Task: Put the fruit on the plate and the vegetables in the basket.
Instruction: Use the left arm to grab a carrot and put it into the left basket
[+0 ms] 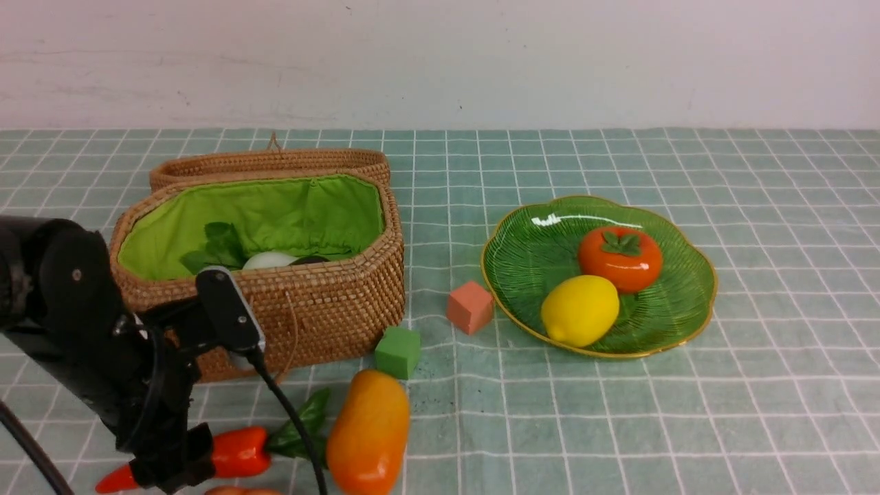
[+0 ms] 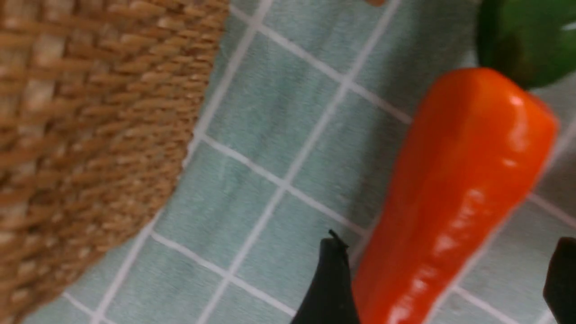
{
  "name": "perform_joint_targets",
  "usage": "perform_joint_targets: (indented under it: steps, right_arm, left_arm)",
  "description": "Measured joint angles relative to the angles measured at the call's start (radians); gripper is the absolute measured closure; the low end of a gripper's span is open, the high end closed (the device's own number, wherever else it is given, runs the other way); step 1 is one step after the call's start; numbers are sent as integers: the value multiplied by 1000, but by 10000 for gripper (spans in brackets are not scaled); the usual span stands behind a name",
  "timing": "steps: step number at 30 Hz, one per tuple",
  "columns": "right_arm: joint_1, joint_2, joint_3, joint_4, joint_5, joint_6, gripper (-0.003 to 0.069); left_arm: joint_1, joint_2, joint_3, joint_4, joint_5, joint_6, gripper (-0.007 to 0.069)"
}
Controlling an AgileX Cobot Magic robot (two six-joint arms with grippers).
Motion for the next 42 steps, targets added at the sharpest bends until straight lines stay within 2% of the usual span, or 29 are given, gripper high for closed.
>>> perform_joint_targets:
  steps: [7, 11, 12, 14, 15, 16, 17, 23, 34, 42]
  right_arm:
    - [0, 0, 0, 0, 0, 0, 428]
    - [0, 0, 0, 0, 0, 0, 423]
    - [0, 0, 0, 0, 0, 0, 422]
    - [0, 0, 0, 0, 0, 0, 421]
    - [0, 0, 0, 0, 0, 0, 421]
    - [0, 0, 0, 0, 0, 0, 421]
    - [0, 0, 0, 0, 0, 0, 421]
    - [0, 0, 0, 0, 0, 0, 421]
    - [0, 0, 0, 0, 0, 0, 421]
    - [0, 0, 0, 0, 0, 0, 421]
  left_arm:
    - [-1, 97, 0, 27, -25, -22, 48]
    - [-1, 122, 0, 27, -25, -31, 90]
    - [-1, 123, 0, 27, -23, -35, 120]
    - [-1, 124, -1, 27, -10, -40, 235]
    - [-1, 124, -1, 27, -7, -40, 260]
    - [-1, 124, -1, 27, 5, -44, 356]
    - [-1, 124, -1, 27, 11, -48, 387]
    - [-1, 74, -1, 50, 26, -84, 372]
    - [-1, -233, -63, 85, 54, -92, 372]
    - [-1, -270, -341, 102, 49, -92, 372]
